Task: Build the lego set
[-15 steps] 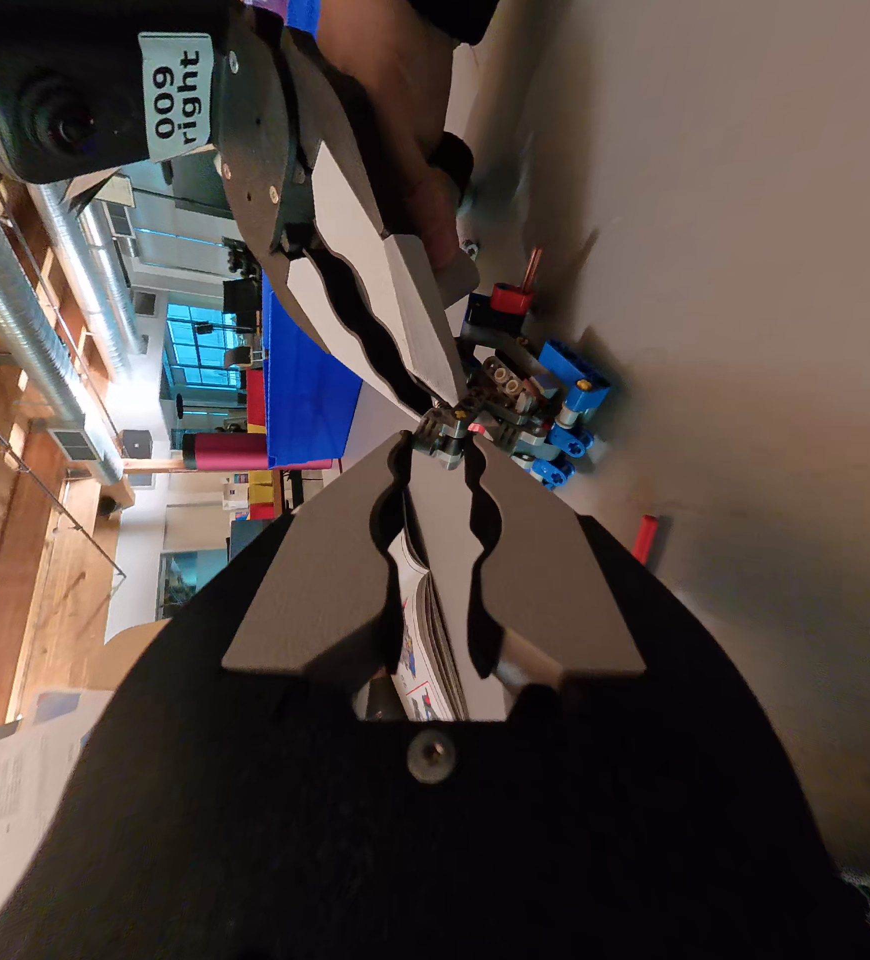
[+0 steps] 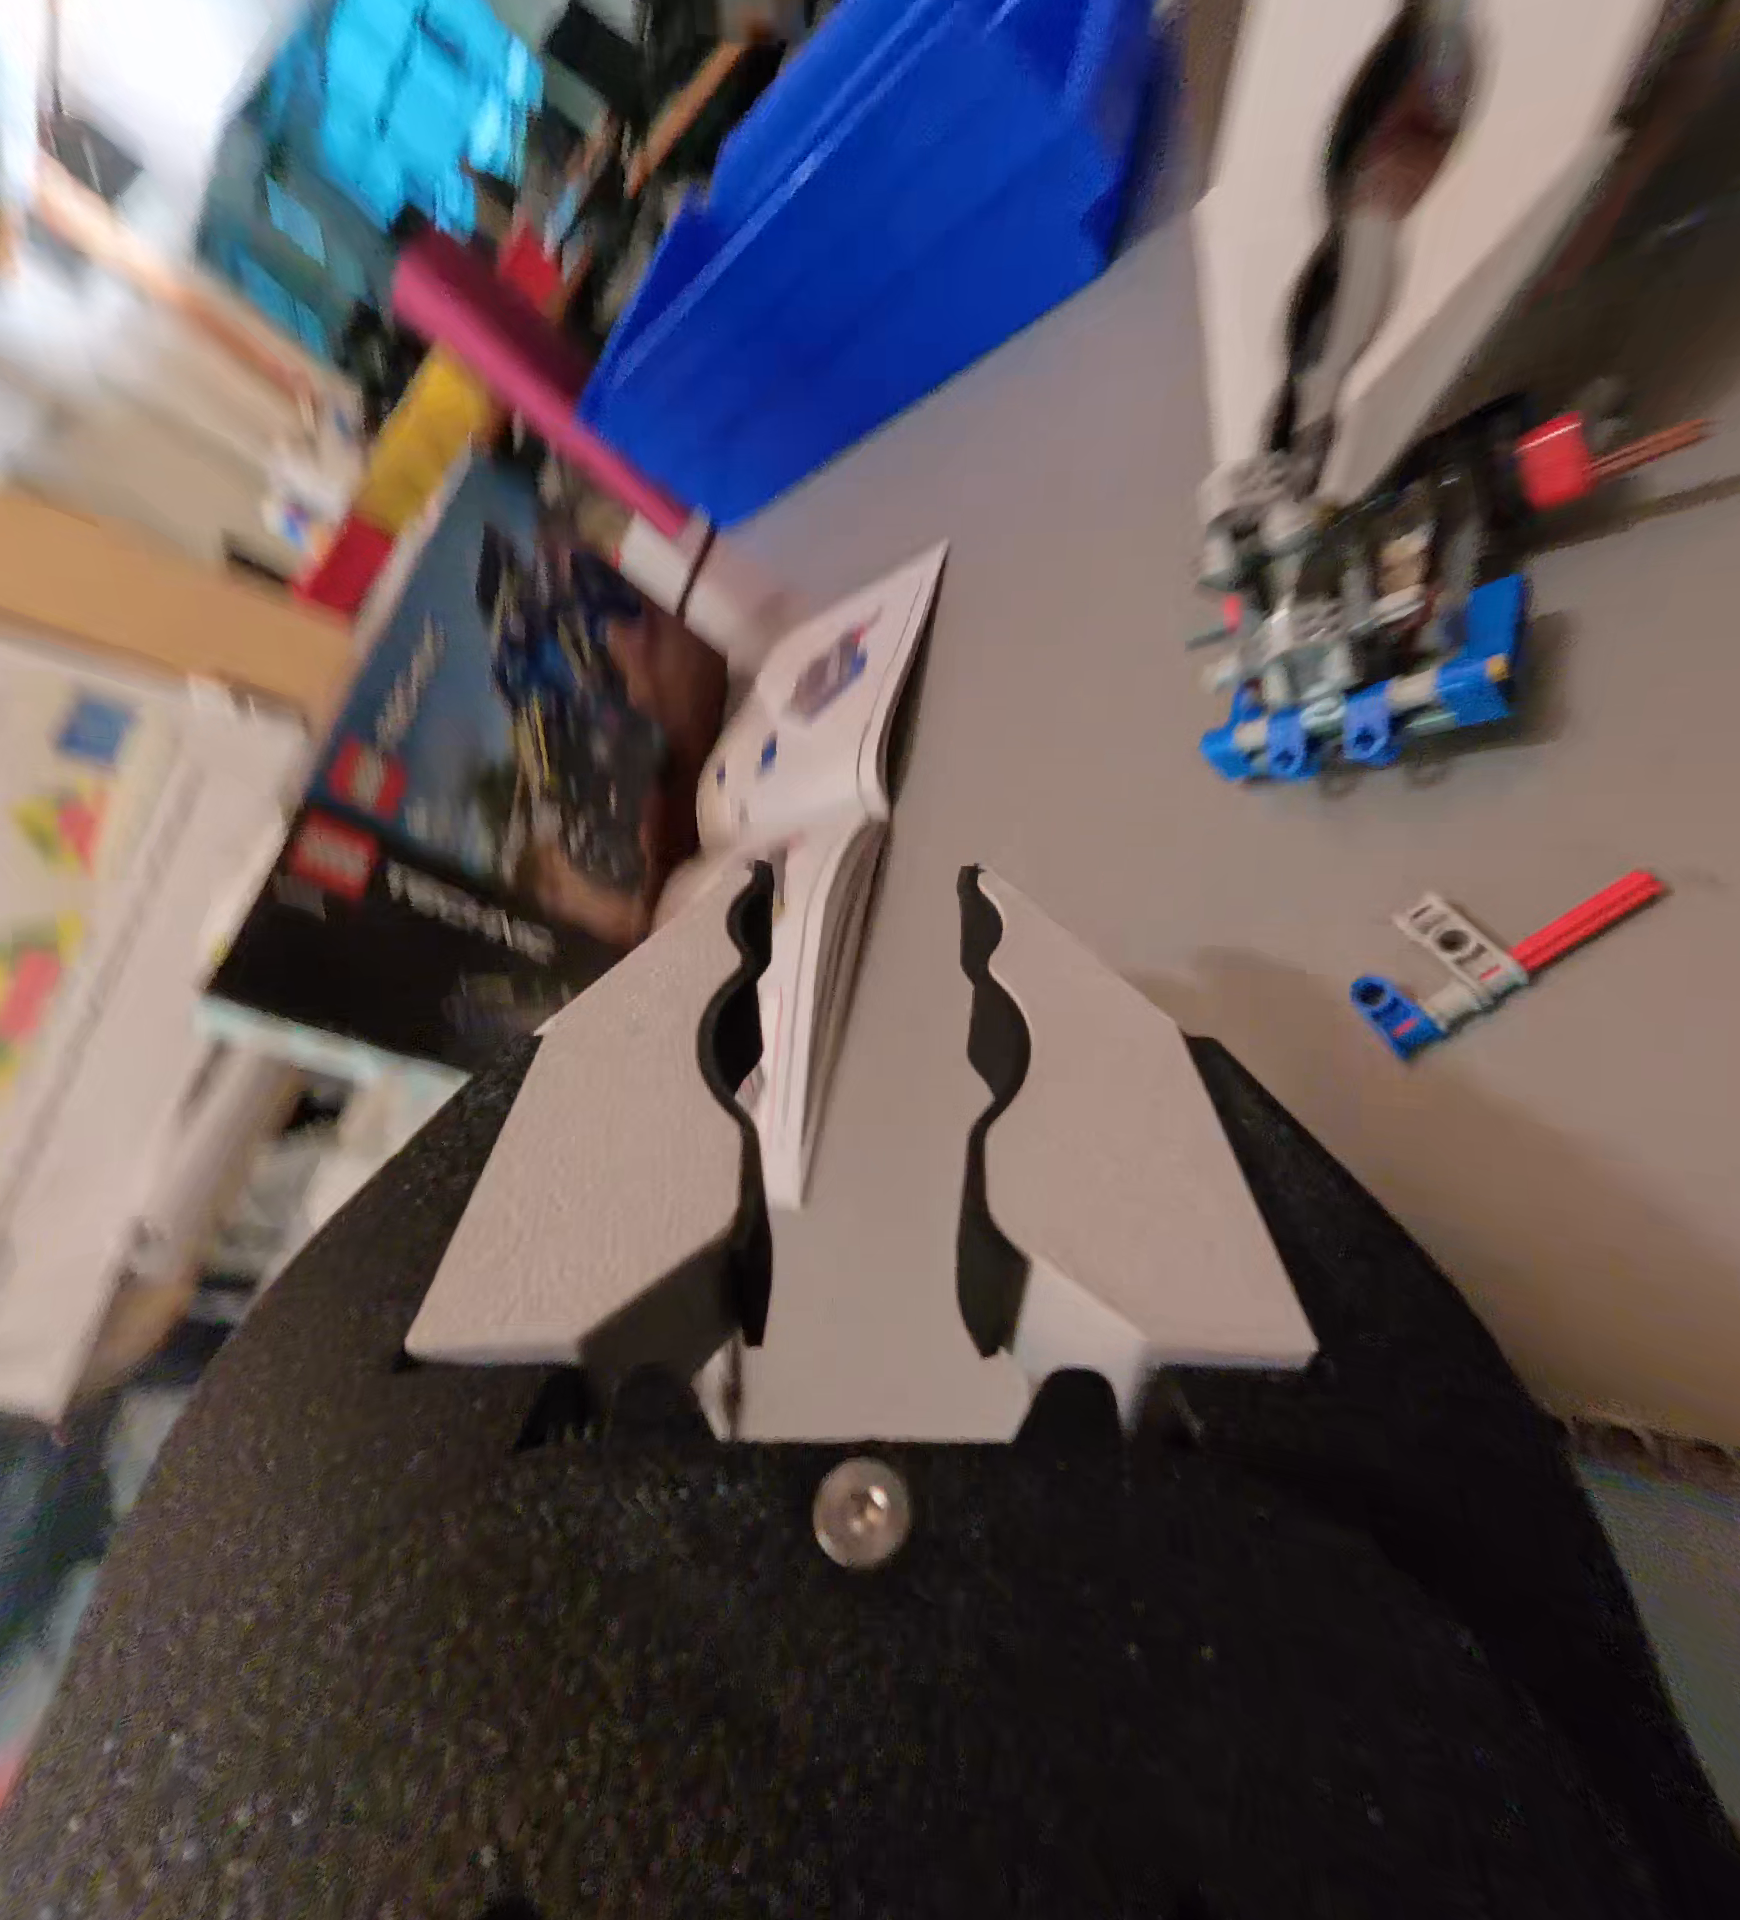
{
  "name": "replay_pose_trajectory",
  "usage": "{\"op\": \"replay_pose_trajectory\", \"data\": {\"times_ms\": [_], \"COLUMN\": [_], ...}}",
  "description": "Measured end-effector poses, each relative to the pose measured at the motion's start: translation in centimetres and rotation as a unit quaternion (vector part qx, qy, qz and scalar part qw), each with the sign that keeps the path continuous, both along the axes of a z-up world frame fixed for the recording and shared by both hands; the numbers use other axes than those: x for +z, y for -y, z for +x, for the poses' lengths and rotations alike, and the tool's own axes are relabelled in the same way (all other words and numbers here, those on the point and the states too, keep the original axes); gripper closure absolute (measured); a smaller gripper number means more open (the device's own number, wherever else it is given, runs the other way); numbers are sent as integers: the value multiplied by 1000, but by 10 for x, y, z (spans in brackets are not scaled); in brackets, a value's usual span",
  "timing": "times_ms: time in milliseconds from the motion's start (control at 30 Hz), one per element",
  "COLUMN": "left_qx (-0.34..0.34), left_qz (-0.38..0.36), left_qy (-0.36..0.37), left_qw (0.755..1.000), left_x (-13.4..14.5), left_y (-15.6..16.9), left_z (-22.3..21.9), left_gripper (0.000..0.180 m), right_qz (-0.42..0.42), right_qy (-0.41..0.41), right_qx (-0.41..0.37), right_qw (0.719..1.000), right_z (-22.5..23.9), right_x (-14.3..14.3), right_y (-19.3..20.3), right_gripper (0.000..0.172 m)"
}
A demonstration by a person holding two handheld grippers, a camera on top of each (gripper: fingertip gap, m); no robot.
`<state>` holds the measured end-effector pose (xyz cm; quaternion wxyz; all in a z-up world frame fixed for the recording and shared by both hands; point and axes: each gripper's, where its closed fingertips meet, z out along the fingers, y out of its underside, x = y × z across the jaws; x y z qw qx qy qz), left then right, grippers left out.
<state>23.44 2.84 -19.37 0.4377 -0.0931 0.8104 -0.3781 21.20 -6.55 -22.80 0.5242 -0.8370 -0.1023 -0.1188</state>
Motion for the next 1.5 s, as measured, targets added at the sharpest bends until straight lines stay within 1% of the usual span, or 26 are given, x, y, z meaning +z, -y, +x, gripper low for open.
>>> {"op": "replay_pose_trajectory", "data": {"times_ms": [33, 67, 100, 167, 200, 267, 333, 400, 467, 533, 567, 633, 700, 767, 800, 833, 900, 967, 1133, 1233, 1300, 1367, 1400, 1500], "left_qx": [38, 59, 59, 55, 46, 43, 43, 42, 36, 26, 25, 37, 42, 48, 51, 47, 37, 34, 54, 61, 70, 74, 74, 79], "left_qz": [-20, -49, -87, -175, -202, -218, -216, -233, -248, -251, -242, -210, -177, -157, -155, -157, -173, -193, -196, -210, -211, -211, -211, -206], "left_qy": [-38, -73, -101, -156, -183, -208, -202, -207, -195, -184, -185, -175, -171, -178, -179, -180, -177, -172, -156, -164, -159, -151, -147, -139], "left_qw": [998, 994, 989, 971, 961, 953, 954, 949, 948, 950, 952, 961, 968, 970, 970, 970, 968, 965, 967, 962, 962, 963, 963, 965], "left_x": [-5, -8, -8, -7, -8, -11, -13, -12, -5, -2, -5, -9, -12, -20, -22, -23, -20, -16, -16, -17, -16, -15, -14, -14], "left_y": [-12, -18, -19, -20, -20, -28, -38, -44, -45, -44, -44, -48, -49, -48, -47, -44, -38, -35, -41, -42, -46, -49, -50, -53], "left_z": [1, -2, -7, -15, -19, -21, -19, -17, -15, -16, -16, -14, -14, -14, -15, -17, -21, -20, -15, -14, -11, -10, -9, -7], "left_gripper": [147, 146, 146, 148, 148, 148, 149, 151, 153, 154, 154, 154, 154, 153, 154, 154, 154, 155, 155, 155, 155, 155, 156, 157], "right_qz": [2, 4, 6, 31, 43, 35, 13, 21, -3, -31, -38, -44, -49, -44, -37, -32, -20, -13, -4, 8, 14, 25, 28, 13], "right_qy": [6, 11, 15, 16, 6, -29, -55, -102, -154, -175, -170, -141, -121, -108, -99, -90, -77, -64, -40, -36, -56, -73, -74, -73], "right_qx": [-4, -10, -12, -12, -15, -25, -41, -39, -21, -8, -1, 13, 10, 0, -10, -19, -30, -53, -107, -146, -131, -100, -86, -33], "right_qw": [1000, 1000, 1000, 999, 999, 999, 998, 994, 988, 984, 985, 989, 991, 993, 994, 995, 996, 996, 993, 989, 990, 992, 993, 997], "right_z": [1, 2, 2, -1, -1, 1, 6, 9, 6, 5, 4, 3, 3, 3, 3, 3, 0, 0, -2, 7, 4, -3, -5, -12], "right_x": [1, 1, 3, 16, 21, 17, 8, 9, 6, 1, 0, 1, 0, -1, 0, 1, 7, 13, 24, 25, 22, 20, 20, 14], "right_y": [0, 1, 2, 3, 5, 10, 17, 18, 20, 20, 19, 17, 14, 11, 10, 10, 12, 17, 36, 47, 47, 41, 37, 26], "right_gripper": [166, 162, 159, 153, 153, 150, 146, 149, 155, 154, 155, 166, 166, 164, 158, 156, 158, 157, 156, 159, 162, 159, 156, 155]}}
